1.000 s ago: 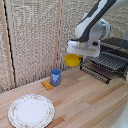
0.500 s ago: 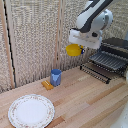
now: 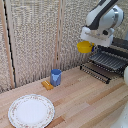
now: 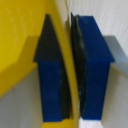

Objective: Please reach out your grabber to the yellow dish. Tenderly grip the yellow dish using your grabber. Set the yellow dish on the baking sheet. Posit your grabber on the rim of the baking sheet carrying the yellow dish. Mindfully slide the baking sheet with the yellow dish into the oven. Let go of your grabber's hold on the baking sheet's edge when it is entirely in the oven.

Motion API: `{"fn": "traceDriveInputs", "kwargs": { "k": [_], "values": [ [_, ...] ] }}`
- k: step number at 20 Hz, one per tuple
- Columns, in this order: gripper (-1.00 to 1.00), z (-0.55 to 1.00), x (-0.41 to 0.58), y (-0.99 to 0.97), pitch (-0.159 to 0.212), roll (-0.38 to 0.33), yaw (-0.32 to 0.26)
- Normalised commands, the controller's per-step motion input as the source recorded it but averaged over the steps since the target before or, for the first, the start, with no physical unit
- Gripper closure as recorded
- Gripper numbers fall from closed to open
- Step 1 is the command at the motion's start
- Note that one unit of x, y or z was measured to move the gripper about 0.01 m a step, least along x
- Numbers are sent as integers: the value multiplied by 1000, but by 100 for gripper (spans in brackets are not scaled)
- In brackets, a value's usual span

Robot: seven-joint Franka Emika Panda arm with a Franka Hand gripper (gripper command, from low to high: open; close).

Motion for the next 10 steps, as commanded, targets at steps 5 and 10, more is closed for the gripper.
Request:
{"fn": "traceDriveInputs", "kwargs": {
  "k": [5, 10],
  "values": [
    [100, 70, 1, -899, 0, 24, -93],
    [100, 67, 17, -891, -4, 31, -90]
  ]
}}
